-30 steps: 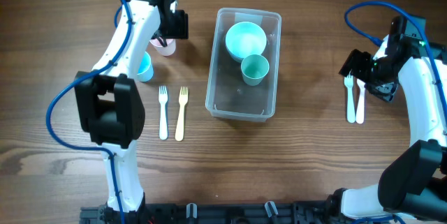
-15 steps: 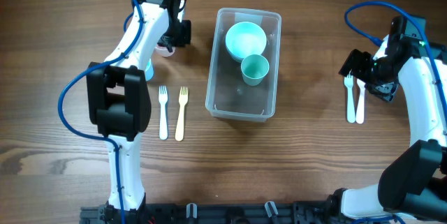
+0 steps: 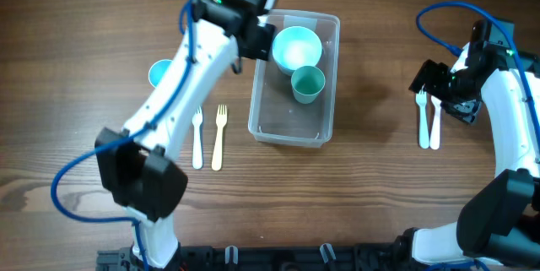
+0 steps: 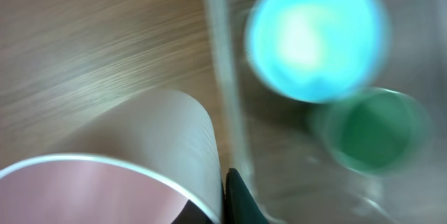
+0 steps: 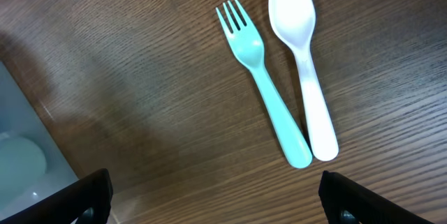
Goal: Pack container
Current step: 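Place the pink cup into the green cup in the container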
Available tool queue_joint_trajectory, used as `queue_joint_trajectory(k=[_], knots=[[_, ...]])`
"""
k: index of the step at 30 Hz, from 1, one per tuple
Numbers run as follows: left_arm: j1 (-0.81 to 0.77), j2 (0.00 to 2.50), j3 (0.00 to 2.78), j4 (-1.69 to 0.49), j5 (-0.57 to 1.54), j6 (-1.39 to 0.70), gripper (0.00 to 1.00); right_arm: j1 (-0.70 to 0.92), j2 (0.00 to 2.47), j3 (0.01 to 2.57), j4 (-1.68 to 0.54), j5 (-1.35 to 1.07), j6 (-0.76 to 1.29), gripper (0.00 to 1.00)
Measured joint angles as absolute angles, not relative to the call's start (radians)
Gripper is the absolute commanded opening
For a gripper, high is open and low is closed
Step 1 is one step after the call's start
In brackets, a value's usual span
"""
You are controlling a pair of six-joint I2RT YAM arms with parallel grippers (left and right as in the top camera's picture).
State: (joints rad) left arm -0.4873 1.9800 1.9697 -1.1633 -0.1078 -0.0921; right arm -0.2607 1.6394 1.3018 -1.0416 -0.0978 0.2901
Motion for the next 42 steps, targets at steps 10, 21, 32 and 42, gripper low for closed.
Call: queue_joint_trajectory(k=[10,21,32,42], knots=[[-0.751,1.967,1.97,-1.096,-0.104,-0.189,0.04,-0.261,1.639,1.302,-1.058,-0.098,0.29,0.98],[-0.801,2.087,1.968,-1.065,-0.084,-0.2,0.05,-0.261,1.639,1.302,-1.058,-0.098,0.29,0.98],[-0.801,2.098,1.968,-1.035,-0.09,-0.212,0.47,-0.261,1.639,1.302,-1.061,-0.098,0.29,0.98],[-0.65,1.943,1.969,-1.118,-0.144,-0.214,0.33,-0.261,1.639,1.302,-1.061,-0.098,0.29,0.98]])
